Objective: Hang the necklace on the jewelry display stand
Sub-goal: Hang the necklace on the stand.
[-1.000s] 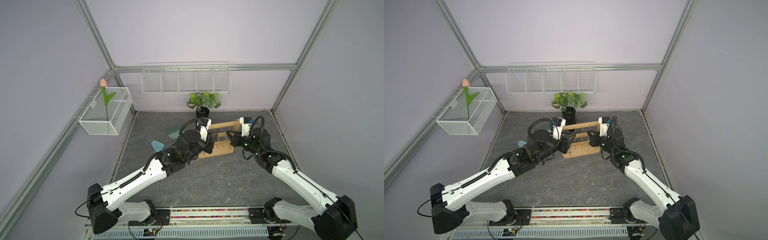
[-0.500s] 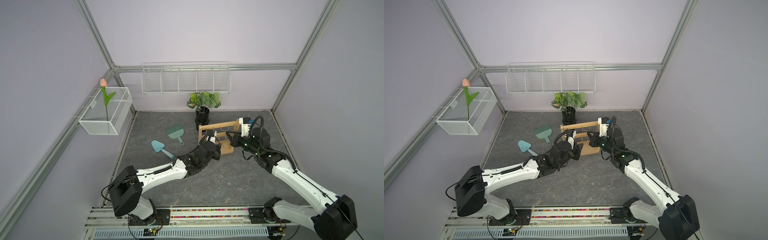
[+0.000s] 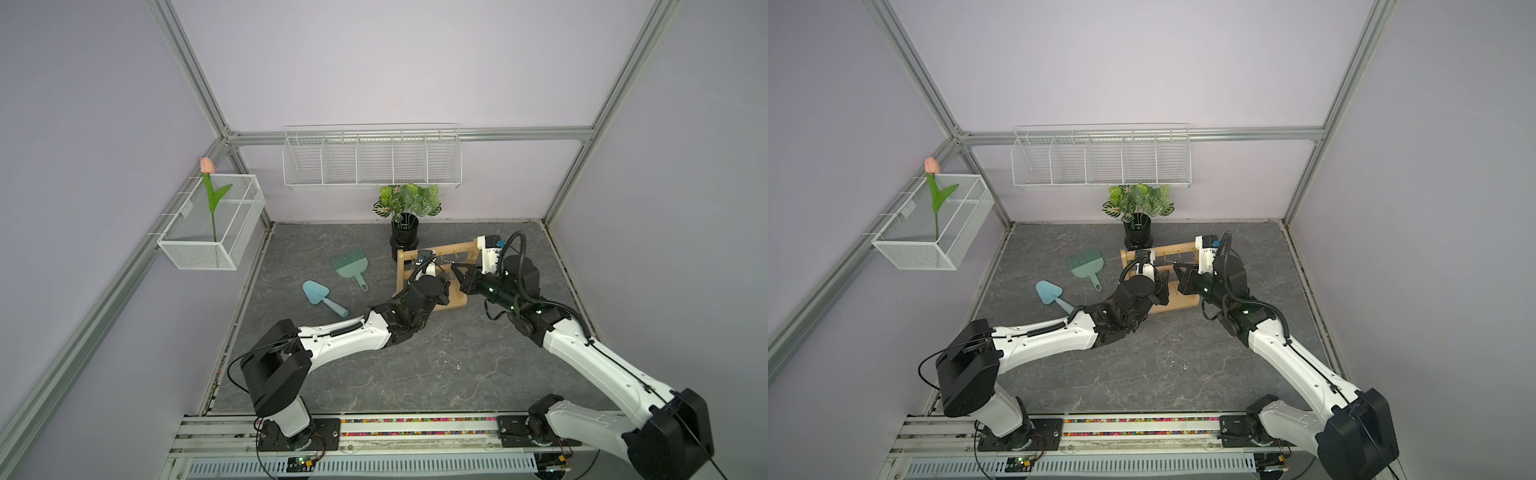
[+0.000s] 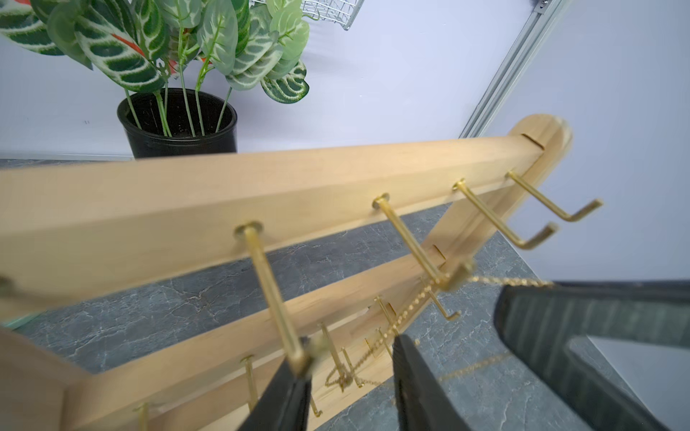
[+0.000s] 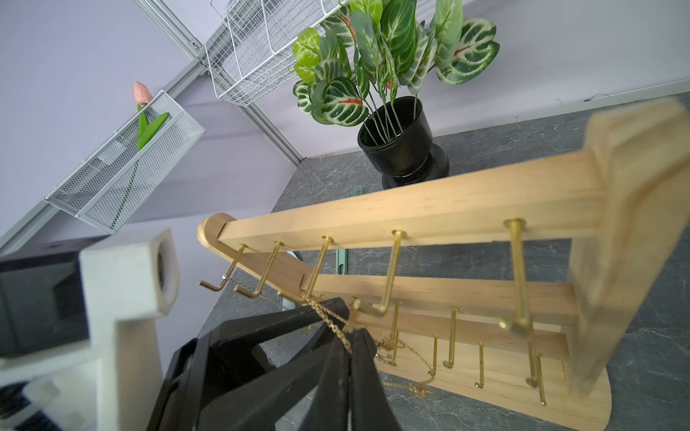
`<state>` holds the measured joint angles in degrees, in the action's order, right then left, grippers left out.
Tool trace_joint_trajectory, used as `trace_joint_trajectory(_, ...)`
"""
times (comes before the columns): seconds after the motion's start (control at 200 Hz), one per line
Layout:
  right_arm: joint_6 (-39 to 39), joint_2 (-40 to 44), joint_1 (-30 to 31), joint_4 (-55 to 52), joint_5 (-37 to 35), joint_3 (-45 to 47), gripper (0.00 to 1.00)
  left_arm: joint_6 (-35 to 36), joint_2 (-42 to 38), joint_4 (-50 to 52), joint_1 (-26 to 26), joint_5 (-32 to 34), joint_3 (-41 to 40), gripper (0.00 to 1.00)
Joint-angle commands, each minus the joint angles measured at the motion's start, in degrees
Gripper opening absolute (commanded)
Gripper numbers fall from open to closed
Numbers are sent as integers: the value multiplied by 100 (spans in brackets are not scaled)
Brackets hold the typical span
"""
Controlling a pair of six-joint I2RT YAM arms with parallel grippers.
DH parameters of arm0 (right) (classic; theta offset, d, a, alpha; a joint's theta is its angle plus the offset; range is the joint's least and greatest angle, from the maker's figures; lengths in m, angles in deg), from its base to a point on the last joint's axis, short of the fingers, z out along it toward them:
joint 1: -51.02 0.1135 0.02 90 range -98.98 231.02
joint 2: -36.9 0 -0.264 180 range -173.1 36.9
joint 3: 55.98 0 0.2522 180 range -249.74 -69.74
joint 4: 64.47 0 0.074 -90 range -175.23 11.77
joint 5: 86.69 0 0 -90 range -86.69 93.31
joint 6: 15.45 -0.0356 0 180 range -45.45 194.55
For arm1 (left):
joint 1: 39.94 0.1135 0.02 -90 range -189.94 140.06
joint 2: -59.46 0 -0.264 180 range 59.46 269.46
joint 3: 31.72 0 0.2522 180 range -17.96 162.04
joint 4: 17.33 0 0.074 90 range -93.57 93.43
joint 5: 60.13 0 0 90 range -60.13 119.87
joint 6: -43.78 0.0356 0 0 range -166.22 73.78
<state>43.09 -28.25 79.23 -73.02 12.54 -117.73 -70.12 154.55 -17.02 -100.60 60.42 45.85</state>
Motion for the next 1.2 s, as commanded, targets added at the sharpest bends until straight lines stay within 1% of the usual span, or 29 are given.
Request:
trace_joint_trajectory(0.0,79,125,-42,67,131,115,7,-10,166,-167,-25,239,249,36)
trace_joint_trajectory(0.065,79,133,-43,59,140,108,7,-14,211,-169,-25,259,281,33)
trace_joint_trajectory(0.205,88,142,-56,47,140,105,7,-21,220,-184,-24,184,289,19)
trace_joint_trajectory(0.325,103,125,-67,50,123,105,7,-84,116,-102,-24,3,263,10)
trace_joint_trajectory(0.425,114,124,-80,40,122,105,7,-91,-31,-83,-26,-86,204,4)
trace_joint_trajectory(0.61,132,125,-97,6,114,91,7,-53,-274,-13,-24,-284,193,1)
trace_joint_trajectory(0.84,140,142,-97,-18,173,36,7,-153,-502,158,-24,-377,192,0)
trace_joint_trajectory(1.04,156,234,-101,-54,193,0,7,-132,-575,522,-33,-767,424,0)
trace_joint_trajectory(1.195,158,282,-102,-121,188,-28,7,-155,-579,615,-33,-886,457,0)
